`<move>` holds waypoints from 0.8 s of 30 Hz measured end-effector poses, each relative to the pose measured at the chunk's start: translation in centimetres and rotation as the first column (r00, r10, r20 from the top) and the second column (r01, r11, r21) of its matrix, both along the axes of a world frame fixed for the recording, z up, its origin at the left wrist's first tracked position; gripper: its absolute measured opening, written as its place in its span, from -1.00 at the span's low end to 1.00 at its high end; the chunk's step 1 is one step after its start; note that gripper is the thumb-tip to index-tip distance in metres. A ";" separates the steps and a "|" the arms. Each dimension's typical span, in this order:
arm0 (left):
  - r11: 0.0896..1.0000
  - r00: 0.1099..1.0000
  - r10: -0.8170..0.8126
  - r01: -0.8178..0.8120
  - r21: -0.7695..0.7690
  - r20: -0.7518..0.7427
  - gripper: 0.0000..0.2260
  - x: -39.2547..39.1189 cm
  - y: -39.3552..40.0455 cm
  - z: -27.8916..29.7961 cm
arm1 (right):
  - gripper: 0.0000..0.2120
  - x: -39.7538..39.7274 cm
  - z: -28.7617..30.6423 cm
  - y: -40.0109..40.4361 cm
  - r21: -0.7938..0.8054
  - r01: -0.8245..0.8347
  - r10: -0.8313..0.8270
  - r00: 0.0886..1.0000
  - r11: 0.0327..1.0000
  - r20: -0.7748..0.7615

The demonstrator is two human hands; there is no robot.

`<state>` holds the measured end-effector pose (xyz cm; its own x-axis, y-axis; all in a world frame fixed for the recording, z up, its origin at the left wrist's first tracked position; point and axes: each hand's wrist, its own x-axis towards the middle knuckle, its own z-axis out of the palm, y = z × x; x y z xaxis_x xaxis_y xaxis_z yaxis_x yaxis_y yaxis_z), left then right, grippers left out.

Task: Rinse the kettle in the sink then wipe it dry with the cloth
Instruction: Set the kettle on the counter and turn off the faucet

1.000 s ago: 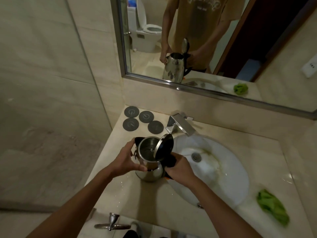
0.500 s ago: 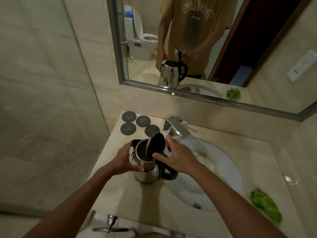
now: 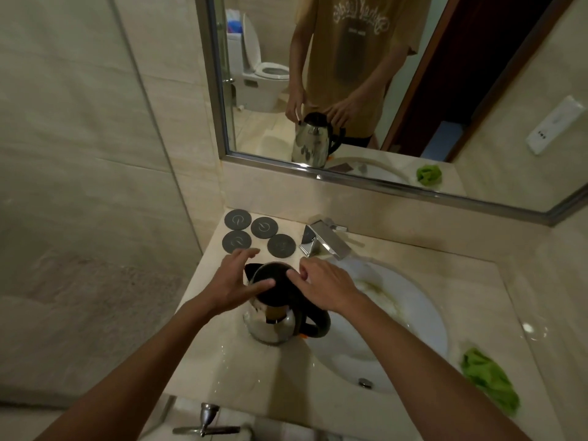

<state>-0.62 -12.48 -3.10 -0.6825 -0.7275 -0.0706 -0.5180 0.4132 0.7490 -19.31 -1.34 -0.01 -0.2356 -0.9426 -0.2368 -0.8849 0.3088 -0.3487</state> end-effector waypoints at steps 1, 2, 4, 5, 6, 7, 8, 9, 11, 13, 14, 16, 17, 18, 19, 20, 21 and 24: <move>0.999 1.000 -0.002 0.002 -0.049 -0.003 -0.46 -0.8 -0.3 0.4 | -0.67 -0.7 0.1 0.1 -0.014 0.024 -0.024 1.000 1.000 -0.008; 0.996 1.000 -0.001 0.001 -0.094 -0.007 -0.59 -1.7 -0.6 0.7 | -0.67 -1.6 0.3 0.4 -0.034 0.044 -0.044 0.999 0.998 -0.020; 0.986 1.000 -0.029 0.027 -0.166 -0.006 -0.80 -3.9 -0.9 1.1 | -0.67 -3.5 0.6 0.9 -0.044 0.086 -0.087 0.996 0.995 -0.033; 0.980 0.998 -0.059 0.058 -0.191 0.001 -0.87 -5.2 -1.1 1.2 | -0.68 -4.6 0.6 1.1 -0.034 0.107 -0.108 0.993 0.994 -0.036; 0.973 0.995 -0.094 0.095 -0.210 0.013 -0.90 -6.6 -1.2 1.2 | -0.70 -5.7 0.5 1.2 -0.022 0.127 -0.128 0.991 0.992 -0.042; 0.967 0.991 -0.128 0.132 -0.218 0.032 -0.92 -8.0 -1.2 1.2 | -0.71 -6.9 0.3 1.2 -0.015 0.148 -0.148 0.988 0.989 -0.049; 0.963 0.986 -0.155 0.164 -0.214 0.055 -0.94 -9.4 -1.3 1.1 | -0.73 -8.2 0.2 1.1 -0.014 0.164 -0.164 0.985 0.986 -0.061; 0.959 0.981 -0.176 0.189 -0.209 0.079 -0.95 -10.9 -1.5 0.9 | -0.74 -9.4 0.0 0.9 -0.014 0.174 -0.175 0.982 0.985 -0.070; 0.951 0.972 -0.195 0.220 -0.218 0.132 -0.95 -13.8 -1.7 0.5 | -0.78 -11.8 -0.4 0.1 -0.008 0.179 -0.179 0.980 0.984 -0.081; 0.942 0.968 -0.173 0.217 -0.256 0.184 -0.91 -16.6 -1.8 0.2 | -0.81 -14.0 -1.1 -1.0 0.016 0.195 -0.193 0.978 0.981 -0.084; 0.936 0.966 -0.156 0.211 -0.281 0.206 -0.89 -17.9 -1.9 0.2 | -0.82 -15.1 -1.6 -1.8 0.037 0.201 -0.197 0.977 0.979 -0.085; 0.930 0.960 -0.124 0.201 -0.307 0.252 -0.87 -20.2 -2.2 -0.1 | -0.81 -17.0 -3.0 -3.6 0.071 0.208 -0.204 0.977 0.976 -0.063; 0.930 0.960 -0.112 0.192 -0.314 0.255 -0.87 -21.1 -2.6 -0.6 | -0.80 -17.7 -3.8 -4.6 0.072 0.213 -0.210 0.977 0.974 -0.042; 0.934 0.963 -0.097 0.175 -0.311 0.251 -0.86 -21.8 -2.9 -1.2 | -0.78 -18.3 -4.4 -5.5 0.068 0.215 -0.214 0.977 0.974 -0.022; 0.945 0.967 -0.076 0.148 -0.293 0.241 -0.86 -22.3 -3.2 -2.0 | -0.78 -18.8 -5.0 -6.4 0.065 0.216 -0.216 0.976 0.974 -0.007; 0.956 0.970 -0.054 0.120 -0.269 0.238 -0.85 -22.8 -3.5 -2.9 | -0.77 -19.2 -5.4 -7.2 0.063 0.214 -0.215 0.977 0.975 -0.002; 0.963 0.970 -0.033 0.095 -0.251 0.242 -0.84 -23.2 -3.6 -3.7 | -0.75 -19.5 -5.9 -8.0 0.067 0.214 -0.215 0.977 0.974 0.003; 0.971 0.956 0.037 0.034 -0.235 0.290 -0.83 -24.3 -3.4 -5.2 | -0.65 -20.3 -7.5 -9.8 0.089 0.242 -0.246 0.968 0.966 0.039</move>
<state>-24.87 -15.92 -8.34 -0.6570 -0.7482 -0.0922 -0.6985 0.5583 0.4476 -39.57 -11.10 -7.51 -0.4423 -0.8345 -0.3285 -0.7612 0.5430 -0.3546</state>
